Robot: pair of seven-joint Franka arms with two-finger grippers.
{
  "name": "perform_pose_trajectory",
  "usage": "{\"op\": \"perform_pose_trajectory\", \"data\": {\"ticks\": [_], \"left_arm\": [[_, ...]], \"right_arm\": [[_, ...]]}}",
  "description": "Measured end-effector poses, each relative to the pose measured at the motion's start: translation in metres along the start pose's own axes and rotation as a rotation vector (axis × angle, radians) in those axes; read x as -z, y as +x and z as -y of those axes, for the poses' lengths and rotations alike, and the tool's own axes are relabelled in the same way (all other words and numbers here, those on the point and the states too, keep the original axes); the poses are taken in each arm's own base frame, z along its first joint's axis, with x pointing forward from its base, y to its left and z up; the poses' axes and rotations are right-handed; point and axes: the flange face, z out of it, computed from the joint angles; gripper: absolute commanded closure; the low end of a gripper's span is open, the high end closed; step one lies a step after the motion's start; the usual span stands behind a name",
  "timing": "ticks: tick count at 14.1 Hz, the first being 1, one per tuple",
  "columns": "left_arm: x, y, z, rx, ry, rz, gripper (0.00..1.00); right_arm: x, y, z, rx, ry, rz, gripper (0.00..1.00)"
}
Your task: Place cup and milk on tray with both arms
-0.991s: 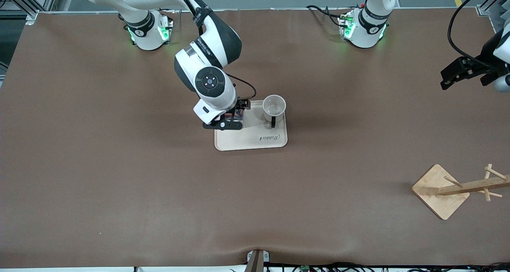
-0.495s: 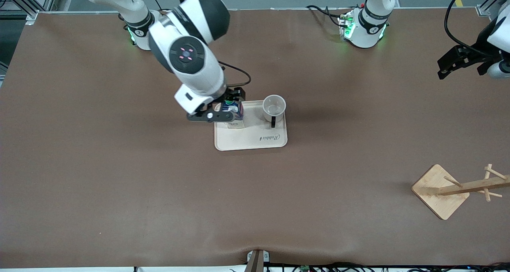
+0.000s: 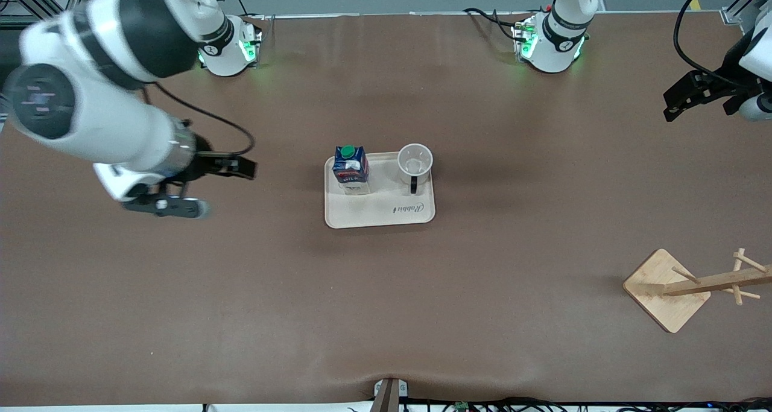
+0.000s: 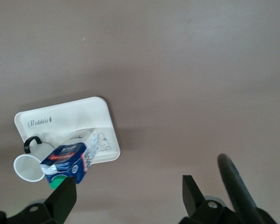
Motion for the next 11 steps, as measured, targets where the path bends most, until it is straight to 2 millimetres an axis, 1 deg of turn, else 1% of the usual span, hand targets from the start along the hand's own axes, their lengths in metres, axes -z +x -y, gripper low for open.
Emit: {"op": "perform_pose_trajectory", "data": {"ticks": [1,3,4,6,7,9,11], "left_arm": [[0.000,0.000,0.000,0.000,-0.001,0.001,0.00],[-0.001,0.000,-0.002,-0.001,-0.015,0.004,0.00],[-0.001,0.000,-0.002,-0.001,-0.021,0.006,0.00],[-0.003,0.000,-0.002,-0.001,-0.022,0.010,0.00],[-0.004,0.000,-0.002,0.000,-0.022,0.012,0.00],[-0.005,0.000,0.001,0.005,-0.022,0.015,0.00],[-0.006,0.000,0.002,0.008,-0.022,0.016,0.00]], "right_arm": [[0.017,0.003,-0.027,0.020,0.012,-0.015,0.00],[0.047,0.001,-0.081,0.106,0.029,-0.042,0.00],[0.056,-0.001,-0.103,0.129,0.034,-0.052,0.00],[0.063,-0.006,-0.140,0.134,0.031,-0.054,0.00],[0.064,-0.010,-0.153,0.133,0.006,-0.056,0.00],[0.065,-0.023,-0.169,0.137,-0.046,-0.084,0.00],[0.068,-0.047,-0.181,0.199,-0.064,-0.109,0.00]]}}
